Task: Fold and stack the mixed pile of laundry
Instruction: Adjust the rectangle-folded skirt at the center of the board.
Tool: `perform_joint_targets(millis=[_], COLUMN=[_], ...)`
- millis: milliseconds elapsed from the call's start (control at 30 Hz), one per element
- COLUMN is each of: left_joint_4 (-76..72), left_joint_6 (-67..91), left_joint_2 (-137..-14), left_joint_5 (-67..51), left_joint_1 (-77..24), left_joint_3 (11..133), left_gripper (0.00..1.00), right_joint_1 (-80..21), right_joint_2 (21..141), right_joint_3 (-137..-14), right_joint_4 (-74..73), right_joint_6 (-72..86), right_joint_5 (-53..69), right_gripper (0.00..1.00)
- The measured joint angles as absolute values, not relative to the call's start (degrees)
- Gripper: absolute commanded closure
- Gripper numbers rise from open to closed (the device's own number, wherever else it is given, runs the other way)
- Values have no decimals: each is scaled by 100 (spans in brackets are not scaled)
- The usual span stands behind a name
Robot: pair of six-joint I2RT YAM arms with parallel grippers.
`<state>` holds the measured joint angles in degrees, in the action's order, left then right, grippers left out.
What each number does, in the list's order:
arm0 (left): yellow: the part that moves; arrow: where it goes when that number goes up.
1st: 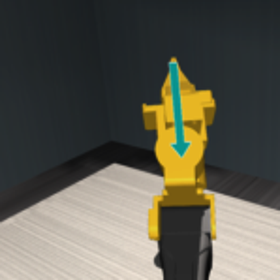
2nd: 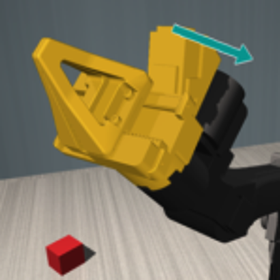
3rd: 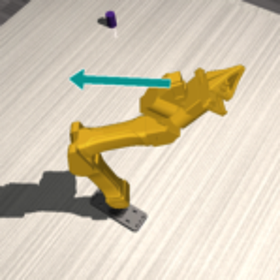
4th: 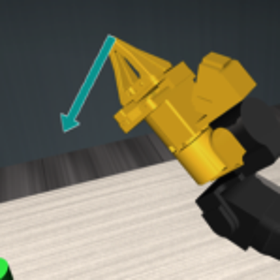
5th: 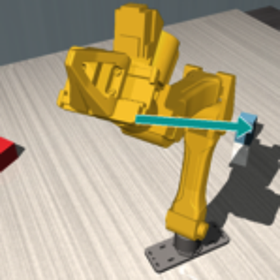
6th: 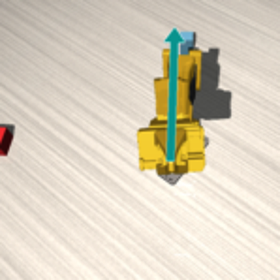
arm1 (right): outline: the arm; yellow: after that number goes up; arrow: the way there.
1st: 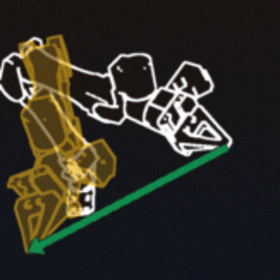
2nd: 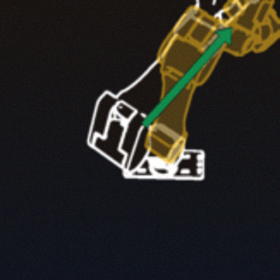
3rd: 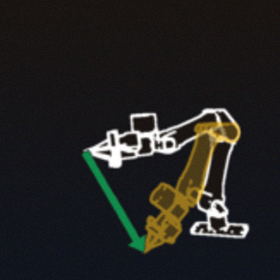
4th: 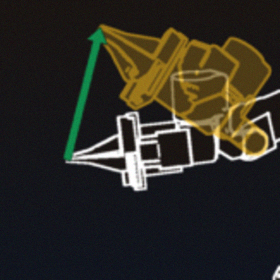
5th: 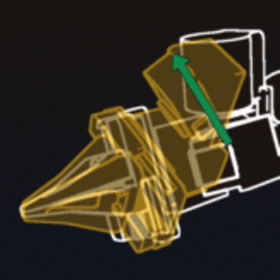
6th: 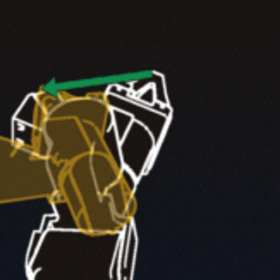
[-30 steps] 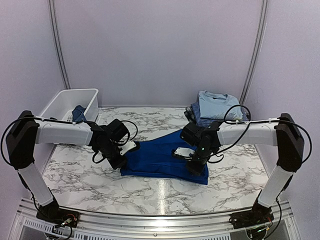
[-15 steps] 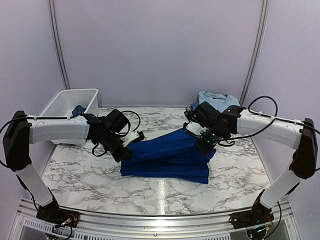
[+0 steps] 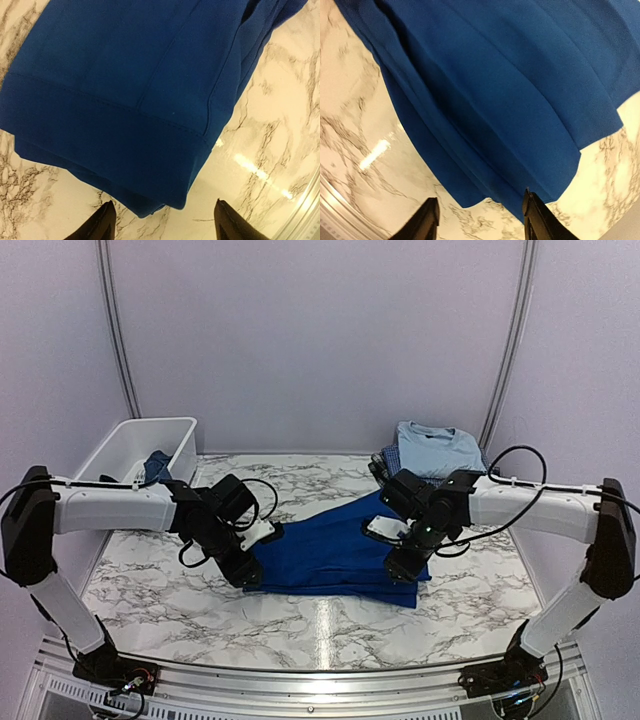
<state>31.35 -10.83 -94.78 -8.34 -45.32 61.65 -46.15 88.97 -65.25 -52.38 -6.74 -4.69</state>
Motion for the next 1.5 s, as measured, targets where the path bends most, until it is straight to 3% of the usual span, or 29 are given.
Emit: perform_joint_targets(millis=[33, 100, 300, 533, 767, 1000, 1100, 1300, 1500], left_joint_4=[3138, 3138, 2718, 2506, 2646, 2591, 2617, 2434, 2370], left_joint_6=[-1085, -945, -423, 123, 342, 755, 1125, 1914, 2598], left_joint_2=[-9402, -9181, -9096, -10871, -11340, -10637, -9968, -9236, -9507], left_joint_5=[-803, -720, -338, -469, -283, 224, 154, -628, -1083], left_joint_1=[-4532, -4501, -4342, -4158, -4130, -3918, -3723, -3625, -3649], left_joint_3=[6173, 6270, 7061, 8438, 7793, 6908, 6565, 6490, 6108], left_gripper=[5, 1, 1, 11, 18, 6, 11, 33, 36], right_joint_1=[-4613, -4576, -4047, -3883, -3883, -3876, -3830, -3332, -2694], right_joint_2=[8809, 8595, 8108, 9168, 9765, 9719, 9408, 8414, 8040], right_joint_3=[-6547, -6617, -6770, -6237, -5677, -5627, -5642, -5649, -5441], right_joint_4=[-5238, -5210, -4480, -3680, -3142, -2950, -3076, -3190, -3199], right_joint_6=[-633, -548, 110, 917, 1140, 1048, 1061, 1245, 1452], right_joint_5=[-392, -270, 379, 921, 1518, 2165, 2215, 2335, 2349], right_gripper=[38, 38, 50, 54, 59, 54, 49, 42, 40])
